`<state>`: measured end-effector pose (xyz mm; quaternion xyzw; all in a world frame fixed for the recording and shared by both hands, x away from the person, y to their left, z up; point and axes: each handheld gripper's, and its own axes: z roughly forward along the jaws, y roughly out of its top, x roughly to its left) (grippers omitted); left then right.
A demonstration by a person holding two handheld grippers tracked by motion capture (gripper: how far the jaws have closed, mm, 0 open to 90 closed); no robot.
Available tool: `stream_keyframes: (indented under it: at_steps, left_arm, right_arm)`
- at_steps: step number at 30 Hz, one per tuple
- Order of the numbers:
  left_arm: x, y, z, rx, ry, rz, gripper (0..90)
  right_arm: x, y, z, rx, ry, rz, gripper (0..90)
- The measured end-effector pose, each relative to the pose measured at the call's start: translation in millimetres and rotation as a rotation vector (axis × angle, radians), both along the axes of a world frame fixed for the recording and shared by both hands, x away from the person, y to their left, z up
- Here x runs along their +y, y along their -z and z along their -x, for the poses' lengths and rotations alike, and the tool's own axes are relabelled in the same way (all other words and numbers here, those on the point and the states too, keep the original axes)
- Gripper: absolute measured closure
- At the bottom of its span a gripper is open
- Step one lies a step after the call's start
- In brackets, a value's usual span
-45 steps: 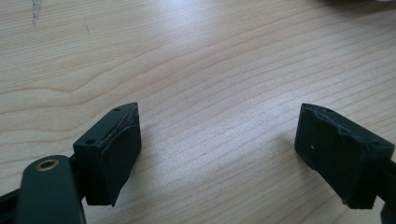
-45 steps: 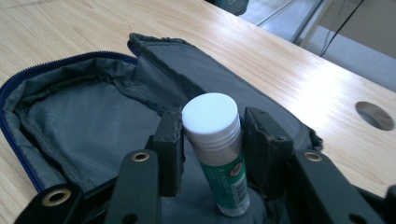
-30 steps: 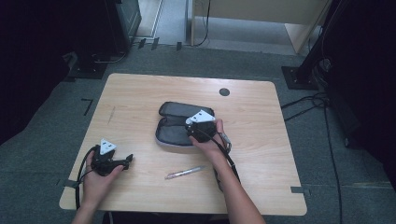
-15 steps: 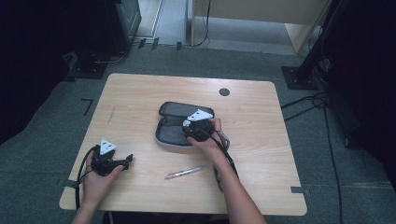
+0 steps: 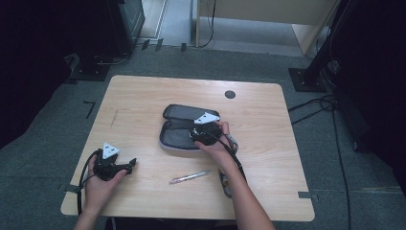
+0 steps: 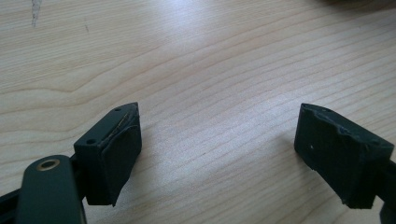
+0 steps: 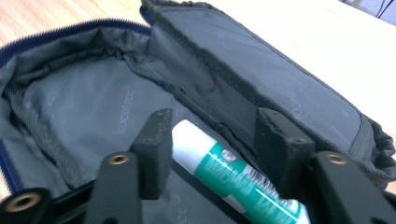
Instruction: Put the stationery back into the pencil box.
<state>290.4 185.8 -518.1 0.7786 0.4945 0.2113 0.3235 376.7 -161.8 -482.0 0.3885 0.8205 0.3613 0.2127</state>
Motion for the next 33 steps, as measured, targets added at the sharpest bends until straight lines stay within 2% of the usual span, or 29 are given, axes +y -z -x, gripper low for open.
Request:
stream_keyframes:
  at_steps: [4, 6, 11, 12, 14, 18, 25, 29, 33]
  left_arm:
    - [-0.1, 0.0, 0.1, 0.0, 0.0, 0.0, 15.2]
    - [0.0, 0.0, 0.1, 0.0, 0.0, 0.0, 15.2]
    - [0.0, 0.0, 0.1, 0.0, 0.0, 0.0, 15.2]
    - [0.0, 0.0, 0.1, 0.0, 0.0, 0.0, 15.2]
    - [0.0, 0.0, 0.0, 0.0, 0.0, 0.0, 15.2]
    - [0.0, 0.0, 0.0, 0.0, 0.0, 0.0, 15.2]
    - [0.0, 0.0, 0.1, 0.0, 0.0, 0.0, 15.2]
    - [0.0, 0.0, 0.1, 0.0, 0.0, -0.001, 15.2]
    - [0.0, -0.1, 0.1, 0.0, 0.0, -0.002, 15.2]
  right_arm:
    - [2.1, 3.3, 1.4, 0.022, -0.014, 0.045, 61.2]
    - [2.7, 5.4, 0.8, 0.015, -0.016, 0.068, 60.6]
    - [0.9, 4.9, 0.3, 0.014, 0.013, 0.075, 59.1]
    - [-2.1, 0.0, 3.9, 0.02, 0.015, 0.022, 56.6]
    - [-5.4, -5.8, 8.2, 0.018, -0.011, -0.027, 55.9]
    - [-12.2, -17.8, 22.8, -0.006, -0.046, -0.085, 56.6]
    - [-25.0, -30.0, 49.0, -0.042, -0.084, -0.147, 59.2]
    - [-29.5, -33.8, 64.4, -0.04, -0.128, -0.174, 60.7]
    - [-32.9, -31.1, 77.7, -0.028, -0.162, -0.184, 61.1]
